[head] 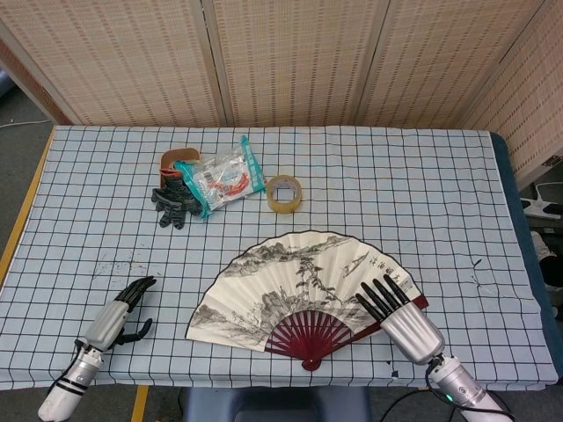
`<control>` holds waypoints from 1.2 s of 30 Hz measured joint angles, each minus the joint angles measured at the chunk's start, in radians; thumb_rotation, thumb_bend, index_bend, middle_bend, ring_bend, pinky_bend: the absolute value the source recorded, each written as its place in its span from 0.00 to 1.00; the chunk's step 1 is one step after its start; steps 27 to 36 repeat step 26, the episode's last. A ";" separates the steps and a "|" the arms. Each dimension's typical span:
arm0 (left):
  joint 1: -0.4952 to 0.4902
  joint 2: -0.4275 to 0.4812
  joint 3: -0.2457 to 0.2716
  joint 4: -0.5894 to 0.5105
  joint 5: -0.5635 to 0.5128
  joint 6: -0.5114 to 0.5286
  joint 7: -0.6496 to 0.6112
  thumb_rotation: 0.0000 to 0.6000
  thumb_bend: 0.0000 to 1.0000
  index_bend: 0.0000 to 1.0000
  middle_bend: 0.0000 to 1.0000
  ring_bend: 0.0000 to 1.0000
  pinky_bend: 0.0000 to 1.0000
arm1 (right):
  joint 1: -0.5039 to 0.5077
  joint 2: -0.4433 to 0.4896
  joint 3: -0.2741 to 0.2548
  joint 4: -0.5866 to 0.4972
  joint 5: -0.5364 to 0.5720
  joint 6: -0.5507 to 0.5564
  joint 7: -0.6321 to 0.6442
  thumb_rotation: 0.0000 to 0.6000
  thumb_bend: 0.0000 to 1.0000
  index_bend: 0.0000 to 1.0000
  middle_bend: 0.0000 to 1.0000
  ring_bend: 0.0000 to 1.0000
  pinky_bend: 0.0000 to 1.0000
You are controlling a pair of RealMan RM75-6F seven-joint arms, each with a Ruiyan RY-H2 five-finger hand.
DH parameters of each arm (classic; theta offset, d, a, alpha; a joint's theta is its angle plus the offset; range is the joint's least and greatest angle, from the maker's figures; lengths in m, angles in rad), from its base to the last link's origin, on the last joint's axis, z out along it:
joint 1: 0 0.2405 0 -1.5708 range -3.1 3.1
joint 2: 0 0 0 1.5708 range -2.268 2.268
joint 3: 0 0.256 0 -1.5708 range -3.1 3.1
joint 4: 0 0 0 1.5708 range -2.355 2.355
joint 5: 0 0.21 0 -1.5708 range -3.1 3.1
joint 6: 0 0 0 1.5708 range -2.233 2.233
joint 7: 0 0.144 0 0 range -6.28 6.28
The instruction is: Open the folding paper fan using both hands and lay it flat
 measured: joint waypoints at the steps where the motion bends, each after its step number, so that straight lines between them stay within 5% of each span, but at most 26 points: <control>1: -0.001 0.008 -0.003 -0.008 -0.001 0.004 -0.002 1.00 0.47 0.00 0.00 0.00 0.12 | -0.001 0.017 -0.003 -0.023 0.022 -0.024 -0.013 1.00 0.10 0.00 0.00 0.00 0.00; 10: 0.001 0.111 -0.028 -0.166 -0.014 0.057 -0.009 1.00 0.47 0.00 0.00 0.00 0.12 | -0.014 0.145 -0.002 -0.195 0.236 -0.155 -0.096 1.00 0.09 0.00 0.00 0.00 0.00; 16: 0.021 0.221 -0.027 -0.309 -0.004 0.111 0.127 1.00 0.47 0.00 0.00 0.00 0.11 | -0.094 0.133 0.026 -0.137 0.152 0.075 0.102 1.00 0.09 0.00 0.00 0.00 0.00; 22: 0.065 0.350 -0.001 -0.510 0.005 0.140 0.481 1.00 0.47 0.00 0.00 0.00 0.10 | -0.232 0.131 0.082 -0.026 0.147 0.356 0.327 1.00 0.10 0.00 0.00 0.00 0.00; 26: 0.109 0.430 0.013 -0.674 0.039 0.201 0.705 1.00 0.47 0.00 0.00 0.00 0.09 | -0.277 0.166 0.123 -0.002 0.187 0.382 0.434 1.00 0.10 0.00 0.00 0.00 0.00; 36: 0.109 0.430 0.013 -0.674 0.039 0.201 0.705 1.00 0.47 0.00 0.00 0.00 0.09 | -0.277 0.166 0.123 -0.002 0.187 0.382 0.434 1.00 0.10 0.00 0.00 0.00 0.00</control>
